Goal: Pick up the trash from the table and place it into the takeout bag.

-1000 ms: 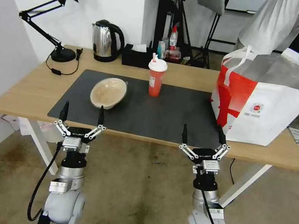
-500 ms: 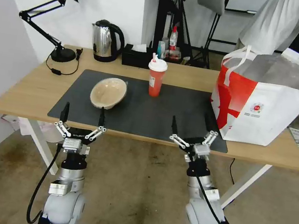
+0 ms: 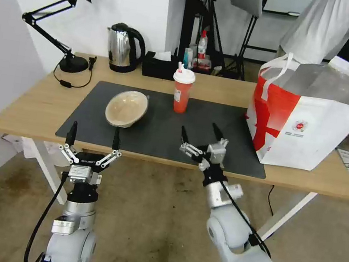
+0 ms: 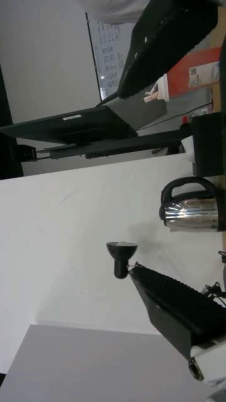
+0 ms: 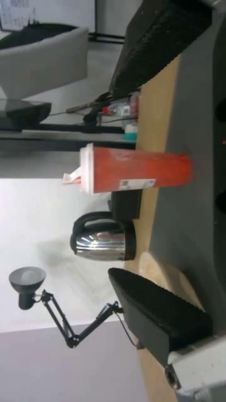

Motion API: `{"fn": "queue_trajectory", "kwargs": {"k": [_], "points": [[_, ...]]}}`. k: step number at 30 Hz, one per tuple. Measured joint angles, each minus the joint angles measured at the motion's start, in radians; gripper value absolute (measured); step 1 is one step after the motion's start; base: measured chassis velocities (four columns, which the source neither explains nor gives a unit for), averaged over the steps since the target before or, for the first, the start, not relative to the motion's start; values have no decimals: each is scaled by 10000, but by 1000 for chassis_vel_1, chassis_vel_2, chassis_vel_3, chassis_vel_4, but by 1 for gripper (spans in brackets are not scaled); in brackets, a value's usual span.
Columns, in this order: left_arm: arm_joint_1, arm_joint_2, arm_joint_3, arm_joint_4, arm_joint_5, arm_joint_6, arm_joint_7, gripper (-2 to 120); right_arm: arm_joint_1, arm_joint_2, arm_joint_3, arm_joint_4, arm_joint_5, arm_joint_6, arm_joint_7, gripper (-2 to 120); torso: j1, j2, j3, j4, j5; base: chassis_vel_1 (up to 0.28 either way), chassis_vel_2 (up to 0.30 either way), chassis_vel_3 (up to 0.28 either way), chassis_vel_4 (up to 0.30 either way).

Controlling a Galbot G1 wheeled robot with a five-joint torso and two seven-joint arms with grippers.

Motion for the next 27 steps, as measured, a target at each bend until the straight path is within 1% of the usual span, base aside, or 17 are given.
{"fn": "queue_trajectory", "kwargs": {"k": [1, 2, 4, 5, 8, 11, 16, 20, 27], "points": [[1, 1, 2, 0, 1, -4, -1, 100, 344, -42, -100, -156, 144, -122, -6, 100, 1, 0, 0, -1, 0, 0, 0, 0, 0], [1, 1, 2, 0, 1, -4, -1, 100, 344, -42, -100, -156, 144, -122, -6, 100, 1, 0, 0, -1, 0, 0, 0, 0, 0], [3, -1, 6, 9, 7, -10, -1, 100, 1030, -111, -354, -458, 533, -426, -10, 100, 0, 0, 0, 1, 0, 0, 0, 0, 0], [3, -1, 6, 9, 7, -10, -1, 100, 1030, -111, -354, -458, 533, -426, -10, 100, 0, 0, 0, 1, 0, 0, 0, 0, 0], [14, -2, -30, 11, 13, -18, -4, 100, 1793, -107, -605, -976, 814, -600, -12, 100, 0, 0, 0, -1, 0, 0, 0, 0, 0], [15, -2, -71, 11, 14, -20, -4, 100, 2072, -86, -709, -1195, 966, -673, -7, 100, 0, 0, 0, -1, 0, 0, 0, 0, 0], [6, 0, -128, 11, 15, -22, -5, 100, 2660, -10, -880, -1727, 1048, -695, -20, 100, 0, 0, 0, -1, 0, 0, 0, 0, 0], [-33, -1, -133, 28, 16, -21, -5, 100, 3248, 145, -1018, -2404, 1057, -675, -56, 100, 0, 0, 0, 0, -1, 0, 0, 0, 0], [-49, 0, -208, 47, 9, -19, -7, 100, 3786, 268, -1123, -2952, 1058, -606, -178, 100, 0, -1, 0, 0, -1, 0, 0, 0, 0]]}}
